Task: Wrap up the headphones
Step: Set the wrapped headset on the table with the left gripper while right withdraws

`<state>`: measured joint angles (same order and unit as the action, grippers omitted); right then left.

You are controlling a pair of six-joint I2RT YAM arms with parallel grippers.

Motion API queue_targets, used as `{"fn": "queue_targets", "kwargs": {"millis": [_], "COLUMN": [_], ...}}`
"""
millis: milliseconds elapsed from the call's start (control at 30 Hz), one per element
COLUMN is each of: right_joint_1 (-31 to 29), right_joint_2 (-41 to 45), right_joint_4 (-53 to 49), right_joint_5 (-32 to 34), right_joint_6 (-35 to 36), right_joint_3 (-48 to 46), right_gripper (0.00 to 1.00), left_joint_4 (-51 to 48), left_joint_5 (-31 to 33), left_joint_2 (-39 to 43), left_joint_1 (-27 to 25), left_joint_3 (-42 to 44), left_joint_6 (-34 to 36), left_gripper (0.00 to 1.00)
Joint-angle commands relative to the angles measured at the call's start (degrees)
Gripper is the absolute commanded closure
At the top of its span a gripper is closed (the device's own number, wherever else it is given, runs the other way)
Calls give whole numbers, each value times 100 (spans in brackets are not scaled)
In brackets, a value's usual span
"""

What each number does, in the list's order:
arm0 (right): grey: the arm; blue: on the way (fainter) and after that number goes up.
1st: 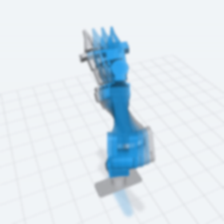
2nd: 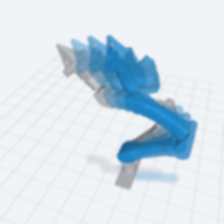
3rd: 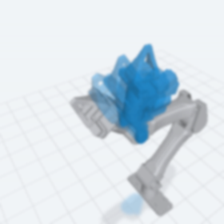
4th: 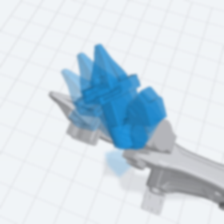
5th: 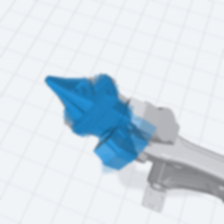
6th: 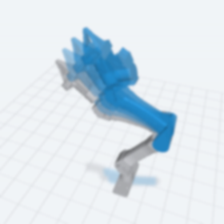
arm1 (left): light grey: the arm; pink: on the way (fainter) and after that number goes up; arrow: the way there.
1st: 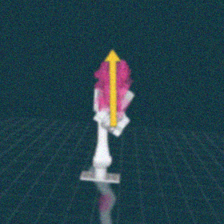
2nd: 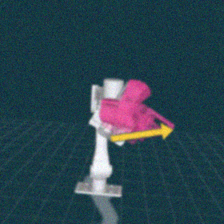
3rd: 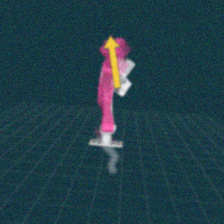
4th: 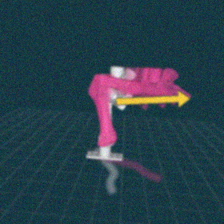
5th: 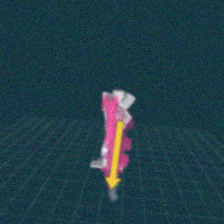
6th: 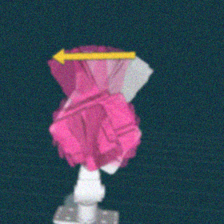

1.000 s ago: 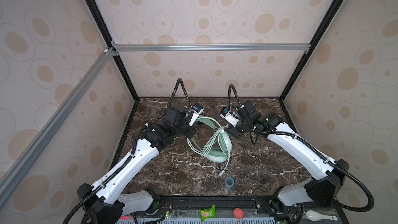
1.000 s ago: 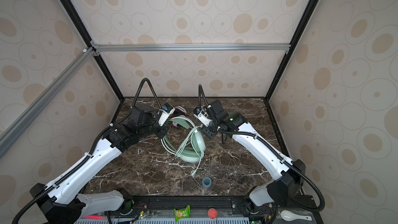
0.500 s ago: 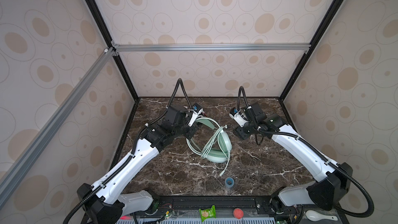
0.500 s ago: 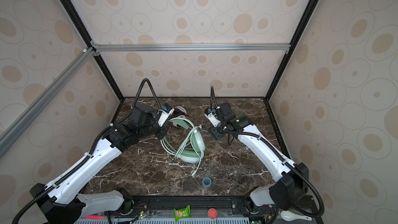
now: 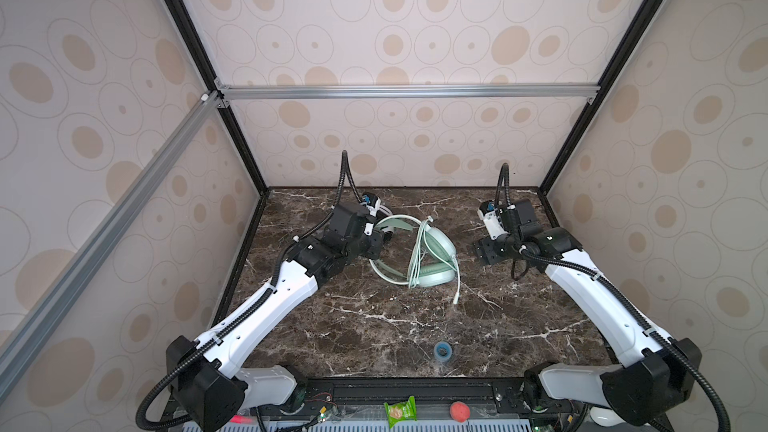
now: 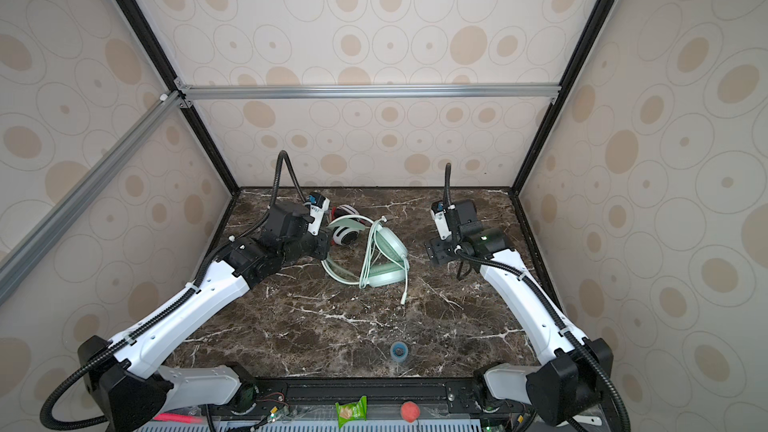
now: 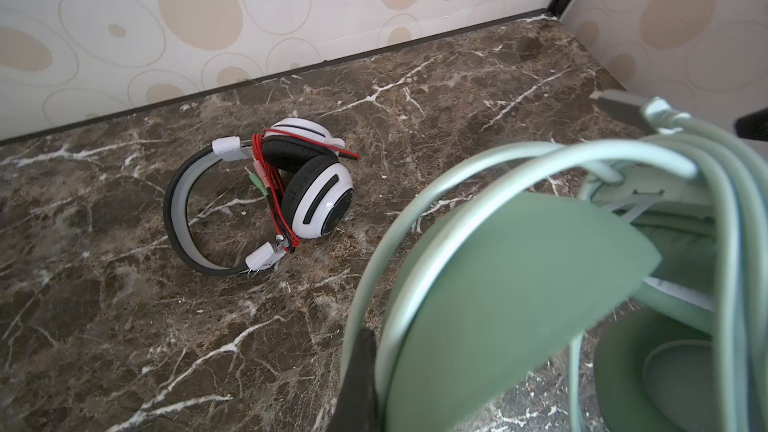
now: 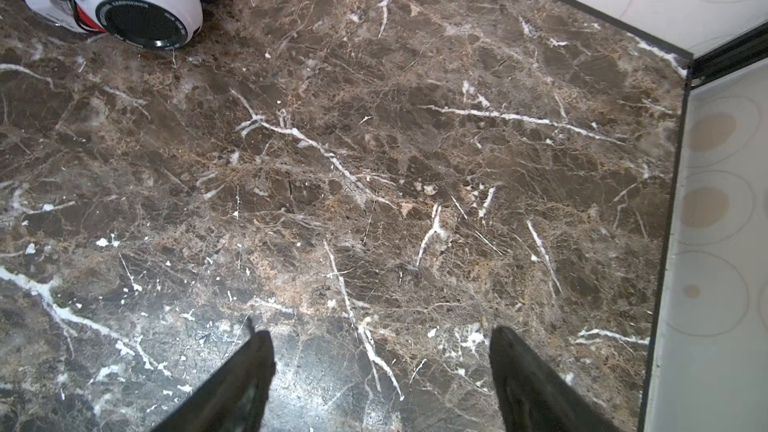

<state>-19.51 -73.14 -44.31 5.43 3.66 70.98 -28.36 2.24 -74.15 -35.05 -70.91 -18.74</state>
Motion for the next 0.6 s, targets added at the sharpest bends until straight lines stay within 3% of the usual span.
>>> {"fn": "queue_targets", "kwargs": {"millis": [0, 300, 467, 567], "right_joint_1": [17, 17, 21, 22], "right_joint_2": [196, 432, 650, 712], "right_joint_4": [136, 213, 402, 459], "right_joint_5": [253, 668, 789, 842], "right_joint_6": [-161, -432, -698, -723], "right_joint_3": [151, 235, 105, 107], "right_gripper": [15, 13, 0, 0], "left_joint_4": [716, 991, 1154, 1280], "left_joint_5": [213, 419, 385, 306], "left_joint_2": [-167, -1279, -2086, -2612], "left_joint_1": [-6, -117, -145, -167], "left_joint_3": [-98, -704, -1188, -1519], "left_joint_6": [-1228, -1668, -1749, -1839], "left_gripper": [100, 100, 100, 100]}}
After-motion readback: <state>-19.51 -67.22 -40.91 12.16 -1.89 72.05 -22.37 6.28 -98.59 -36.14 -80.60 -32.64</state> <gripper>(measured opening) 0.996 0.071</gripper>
